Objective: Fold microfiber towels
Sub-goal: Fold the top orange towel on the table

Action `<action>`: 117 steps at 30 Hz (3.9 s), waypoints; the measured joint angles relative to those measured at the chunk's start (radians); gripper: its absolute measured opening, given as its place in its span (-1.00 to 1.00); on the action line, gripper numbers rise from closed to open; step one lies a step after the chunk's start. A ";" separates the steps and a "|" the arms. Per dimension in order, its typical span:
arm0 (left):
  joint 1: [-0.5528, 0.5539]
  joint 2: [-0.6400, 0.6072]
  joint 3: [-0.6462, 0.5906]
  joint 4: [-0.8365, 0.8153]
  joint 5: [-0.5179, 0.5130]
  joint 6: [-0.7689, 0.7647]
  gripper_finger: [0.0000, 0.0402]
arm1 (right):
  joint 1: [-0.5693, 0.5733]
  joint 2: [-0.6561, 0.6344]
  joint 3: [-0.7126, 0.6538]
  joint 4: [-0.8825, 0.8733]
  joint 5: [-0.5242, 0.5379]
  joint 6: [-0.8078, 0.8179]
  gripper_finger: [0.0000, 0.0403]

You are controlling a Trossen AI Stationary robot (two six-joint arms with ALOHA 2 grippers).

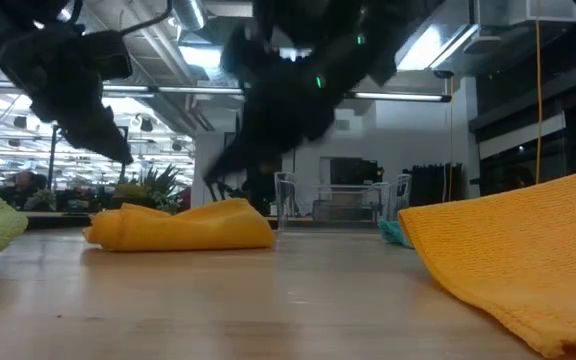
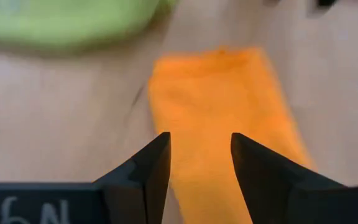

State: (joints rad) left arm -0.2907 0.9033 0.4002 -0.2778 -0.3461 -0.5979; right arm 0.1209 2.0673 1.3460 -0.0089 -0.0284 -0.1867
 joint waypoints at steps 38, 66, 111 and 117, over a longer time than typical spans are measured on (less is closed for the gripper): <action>-0.071 0.728 0.242 0.317 0.222 0.089 -0.23 | -0.074 0.008 0.001 -0.044 0.260 0.028 -0.15; 0.193 0.600 0.236 0.011 0.071 0.522 -0.23 | 0.055 0.020 0.002 -0.193 0.292 0.268 -0.15; 0.181 0.568 0.324 -0.076 0.028 0.572 -0.23 | 0.099 -0.089 -0.265 0.007 0.222 0.405 -0.15; 0.096 0.543 0.438 -0.028 0.117 0.528 -0.23 | 0.100 -0.093 -0.242 -0.047 0.371 0.385 -0.15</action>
State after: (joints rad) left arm -0.1944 1.4461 0.8382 -0.3056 -0.2293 -0.0699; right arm 0.2204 1.9739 1.1040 -0.0555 0.3425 0.1982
